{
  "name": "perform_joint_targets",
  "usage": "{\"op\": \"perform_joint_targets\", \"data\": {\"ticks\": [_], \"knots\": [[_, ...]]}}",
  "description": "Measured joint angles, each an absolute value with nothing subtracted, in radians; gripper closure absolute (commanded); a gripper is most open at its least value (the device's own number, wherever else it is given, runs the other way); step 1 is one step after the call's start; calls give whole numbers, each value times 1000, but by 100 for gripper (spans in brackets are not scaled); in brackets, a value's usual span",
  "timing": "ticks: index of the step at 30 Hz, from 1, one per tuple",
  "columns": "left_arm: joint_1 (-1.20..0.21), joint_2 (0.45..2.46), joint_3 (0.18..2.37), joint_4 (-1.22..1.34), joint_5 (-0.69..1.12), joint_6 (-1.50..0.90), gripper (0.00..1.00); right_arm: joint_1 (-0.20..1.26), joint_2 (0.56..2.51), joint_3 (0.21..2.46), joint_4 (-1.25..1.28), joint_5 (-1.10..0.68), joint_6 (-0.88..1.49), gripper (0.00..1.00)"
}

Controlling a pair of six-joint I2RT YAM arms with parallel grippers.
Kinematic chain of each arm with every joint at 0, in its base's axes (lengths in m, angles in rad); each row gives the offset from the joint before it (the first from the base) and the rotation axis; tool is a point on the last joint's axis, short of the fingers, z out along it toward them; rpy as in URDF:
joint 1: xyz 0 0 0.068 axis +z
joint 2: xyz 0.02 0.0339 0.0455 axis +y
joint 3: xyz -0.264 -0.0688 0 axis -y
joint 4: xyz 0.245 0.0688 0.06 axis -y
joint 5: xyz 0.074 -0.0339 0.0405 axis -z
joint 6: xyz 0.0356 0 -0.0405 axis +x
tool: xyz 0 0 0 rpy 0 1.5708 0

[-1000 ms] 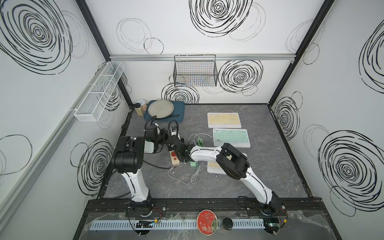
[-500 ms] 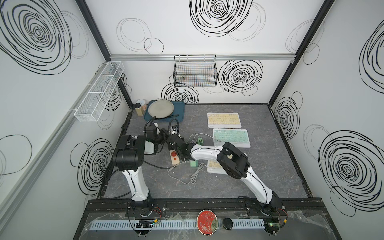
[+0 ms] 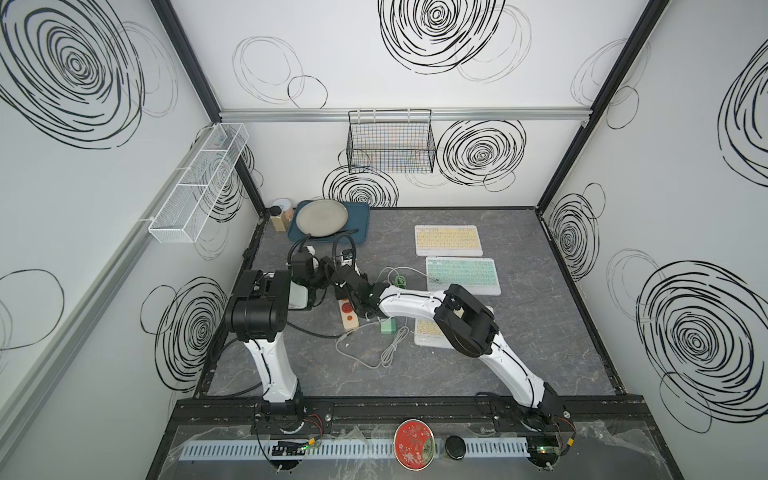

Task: Unplug the wireless keyboard
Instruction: Remove the plug from the socket.

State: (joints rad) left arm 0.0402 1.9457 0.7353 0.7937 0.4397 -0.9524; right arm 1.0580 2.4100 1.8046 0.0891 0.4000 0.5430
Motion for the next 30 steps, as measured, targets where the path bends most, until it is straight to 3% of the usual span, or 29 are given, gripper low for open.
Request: {"op": "perform_joint_targets", "data": {"ticks": [7, 18, 30], "knots": [[40, 1946, 735, 795, 437, -955, 95, 1061, 2405, 1805, 85, 383, 543, 100], [40, 1946, 733, 795, 437, -958, 95, 1106, 2473, 1956, -57, 537, 411, 100], [40, 1946, 733, 796, 435, -959, 95, 1101, 2465, 1941, -48, 503, 390, 100]]}}
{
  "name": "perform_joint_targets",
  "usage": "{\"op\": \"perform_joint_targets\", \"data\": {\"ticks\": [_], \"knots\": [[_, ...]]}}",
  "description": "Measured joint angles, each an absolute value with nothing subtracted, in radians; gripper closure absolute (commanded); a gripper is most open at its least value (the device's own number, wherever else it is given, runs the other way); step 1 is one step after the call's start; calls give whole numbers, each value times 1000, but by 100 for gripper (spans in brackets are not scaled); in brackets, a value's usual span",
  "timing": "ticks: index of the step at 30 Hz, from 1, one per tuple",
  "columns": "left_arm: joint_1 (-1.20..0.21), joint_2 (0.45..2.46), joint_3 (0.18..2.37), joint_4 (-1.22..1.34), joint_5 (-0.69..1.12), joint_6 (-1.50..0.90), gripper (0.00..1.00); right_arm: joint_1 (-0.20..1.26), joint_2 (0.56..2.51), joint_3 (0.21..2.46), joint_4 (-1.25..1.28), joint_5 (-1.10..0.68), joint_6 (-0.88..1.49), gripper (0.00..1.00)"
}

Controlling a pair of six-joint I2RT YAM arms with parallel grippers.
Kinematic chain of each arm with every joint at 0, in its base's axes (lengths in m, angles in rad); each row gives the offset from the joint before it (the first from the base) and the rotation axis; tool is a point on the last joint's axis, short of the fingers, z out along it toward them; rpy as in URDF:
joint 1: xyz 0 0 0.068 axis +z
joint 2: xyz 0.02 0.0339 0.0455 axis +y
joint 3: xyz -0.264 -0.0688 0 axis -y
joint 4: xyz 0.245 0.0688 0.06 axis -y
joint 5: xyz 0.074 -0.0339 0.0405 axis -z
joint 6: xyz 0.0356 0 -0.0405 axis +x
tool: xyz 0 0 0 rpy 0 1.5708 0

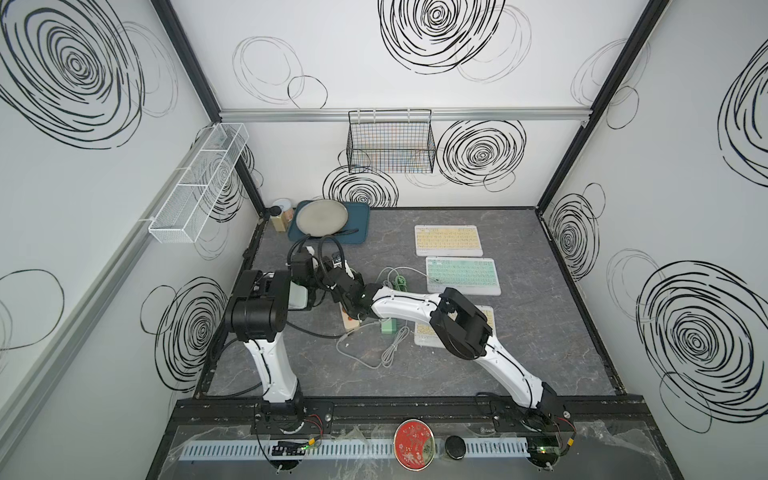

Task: Unplug the wireless keyboard
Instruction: Remove the plug from the socket.

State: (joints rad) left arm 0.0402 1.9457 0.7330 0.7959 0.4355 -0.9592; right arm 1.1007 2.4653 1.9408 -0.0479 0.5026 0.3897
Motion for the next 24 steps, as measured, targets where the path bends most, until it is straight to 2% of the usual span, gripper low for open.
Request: {"op": "perform_joint_targets", "data": {"ticks": [5, 10, 24], "knots": [[40, 1946, 733, 796, 434, -961, 95, 1066, 2430, 1895, -30, 381, 464, 100], [40, 1946, 733, 798, 430, -963, 95, 1053, 2418, 1884, -32, 344, 497, 100], [41, 1946, 731, 803, 423, -969, 96, 1139, 2431, 1902, -67, 546, 384, 100]]}}
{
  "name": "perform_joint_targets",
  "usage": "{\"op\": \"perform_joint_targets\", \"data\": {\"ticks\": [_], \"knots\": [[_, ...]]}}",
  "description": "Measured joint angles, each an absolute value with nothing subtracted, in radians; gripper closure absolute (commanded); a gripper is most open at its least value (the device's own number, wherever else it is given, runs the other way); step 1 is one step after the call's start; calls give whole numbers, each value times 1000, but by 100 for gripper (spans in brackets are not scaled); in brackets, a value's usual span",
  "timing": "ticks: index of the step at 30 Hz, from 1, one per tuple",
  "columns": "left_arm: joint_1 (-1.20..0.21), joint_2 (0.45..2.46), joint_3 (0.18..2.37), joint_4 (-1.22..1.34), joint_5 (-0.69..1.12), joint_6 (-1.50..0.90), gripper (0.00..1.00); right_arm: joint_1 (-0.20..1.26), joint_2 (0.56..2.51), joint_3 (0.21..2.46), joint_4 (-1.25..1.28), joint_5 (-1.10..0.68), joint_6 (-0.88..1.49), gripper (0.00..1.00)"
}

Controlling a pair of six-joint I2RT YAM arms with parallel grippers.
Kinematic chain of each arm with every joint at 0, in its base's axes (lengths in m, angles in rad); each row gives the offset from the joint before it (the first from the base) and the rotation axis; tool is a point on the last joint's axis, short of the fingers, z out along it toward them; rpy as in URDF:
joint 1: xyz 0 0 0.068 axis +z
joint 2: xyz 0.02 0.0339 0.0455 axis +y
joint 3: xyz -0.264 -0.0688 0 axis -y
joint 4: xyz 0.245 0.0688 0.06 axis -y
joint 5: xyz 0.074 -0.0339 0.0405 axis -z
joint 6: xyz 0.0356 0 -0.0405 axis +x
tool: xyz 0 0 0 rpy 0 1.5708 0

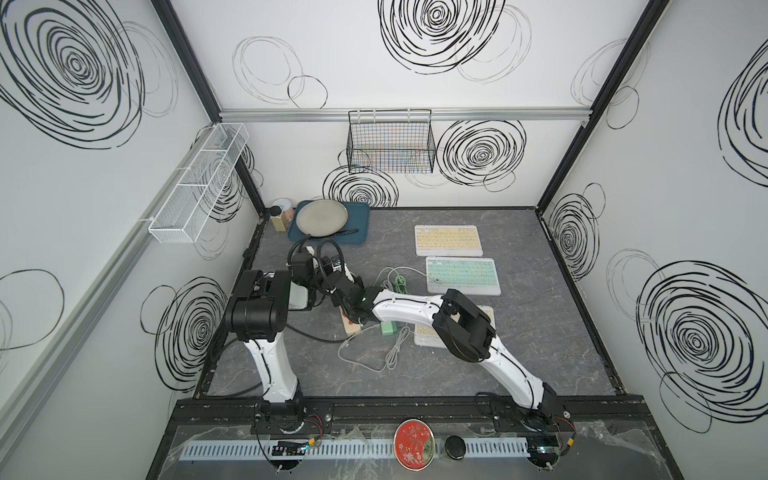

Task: Unplug the wireless keyboard
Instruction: Remove the plug from the socket.

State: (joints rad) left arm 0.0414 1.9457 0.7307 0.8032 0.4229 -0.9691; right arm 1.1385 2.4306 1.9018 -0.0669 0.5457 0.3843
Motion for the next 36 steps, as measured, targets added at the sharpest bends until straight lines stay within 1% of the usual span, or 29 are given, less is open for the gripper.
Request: {"op": "perform_joint_targets", "data": {"ticks": [7, 17, 21, 29, 36], "knots": [[42, 1949, 729, 808, 416, -970, 96, 1095, 2423, 1901, -80, 396, 495, 100], [42, 1950, 726, 815, 415, -983, 97, 1068, 2434, 1981, -197, 315, 568, 100], [42, 1950, 724, 820, 417, -986, 97, 1077, 2459, 2037, -249, 343, 566, 100], [42, 1954, 722, 833, 420, -987, 97, 1137, 2548, 2166, -313, 535, 495, 100], [43, 1958, 722, 840, 421, -988, 98, 1146, 2561, 2179, -310, 597, 463, 100]]}}
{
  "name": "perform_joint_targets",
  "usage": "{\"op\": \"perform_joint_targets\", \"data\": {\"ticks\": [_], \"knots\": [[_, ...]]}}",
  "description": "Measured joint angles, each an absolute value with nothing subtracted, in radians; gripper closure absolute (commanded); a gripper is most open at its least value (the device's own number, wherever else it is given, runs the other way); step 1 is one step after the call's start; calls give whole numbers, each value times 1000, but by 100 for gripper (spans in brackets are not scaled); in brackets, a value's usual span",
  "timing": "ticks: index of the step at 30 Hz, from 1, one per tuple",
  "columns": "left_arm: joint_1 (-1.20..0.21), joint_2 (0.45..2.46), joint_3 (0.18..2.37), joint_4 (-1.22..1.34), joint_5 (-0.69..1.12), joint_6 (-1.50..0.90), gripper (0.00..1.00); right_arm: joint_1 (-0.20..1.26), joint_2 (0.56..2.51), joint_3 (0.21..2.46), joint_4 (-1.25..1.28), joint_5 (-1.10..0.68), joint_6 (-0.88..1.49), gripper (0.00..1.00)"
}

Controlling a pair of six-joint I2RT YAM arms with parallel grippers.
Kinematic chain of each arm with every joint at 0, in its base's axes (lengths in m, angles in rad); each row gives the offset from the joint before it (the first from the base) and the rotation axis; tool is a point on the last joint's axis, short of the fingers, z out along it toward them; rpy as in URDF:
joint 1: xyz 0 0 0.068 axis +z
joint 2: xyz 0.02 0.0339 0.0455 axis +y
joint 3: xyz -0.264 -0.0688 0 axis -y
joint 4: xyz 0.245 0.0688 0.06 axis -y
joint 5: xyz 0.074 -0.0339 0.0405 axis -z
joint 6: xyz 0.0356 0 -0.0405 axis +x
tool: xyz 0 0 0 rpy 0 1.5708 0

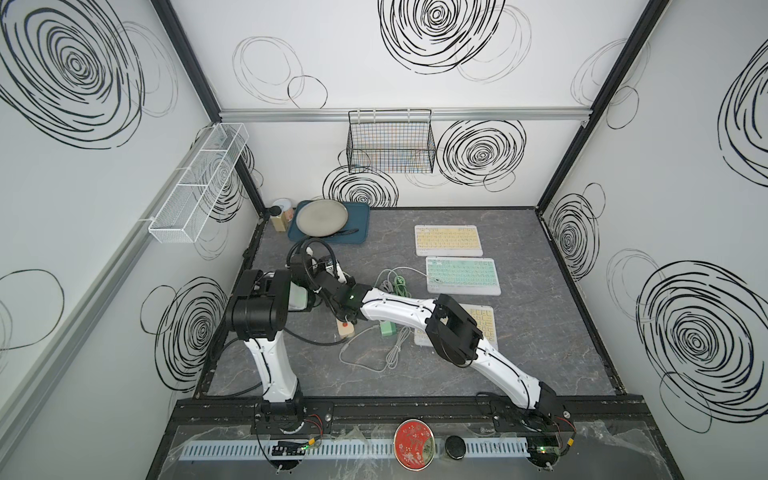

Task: Unplug the wireless keyboard
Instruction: Remove the plug from the socket.

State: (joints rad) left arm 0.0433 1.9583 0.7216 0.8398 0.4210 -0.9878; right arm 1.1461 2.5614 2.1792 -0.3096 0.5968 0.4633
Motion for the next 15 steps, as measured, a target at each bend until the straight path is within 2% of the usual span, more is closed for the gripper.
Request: {"op": "perform_joint_targets", "data": {"ticks": [7, 15], "knots": [[45, 1962, 722, 846, 424, -988, 98, 1116, 2513, 2075, -218, 498, 531, 100], [47, 1966, 722, 857, 426, -988, 98, 1111, 2517, 2096, -231, 481, 538, 100]]}}
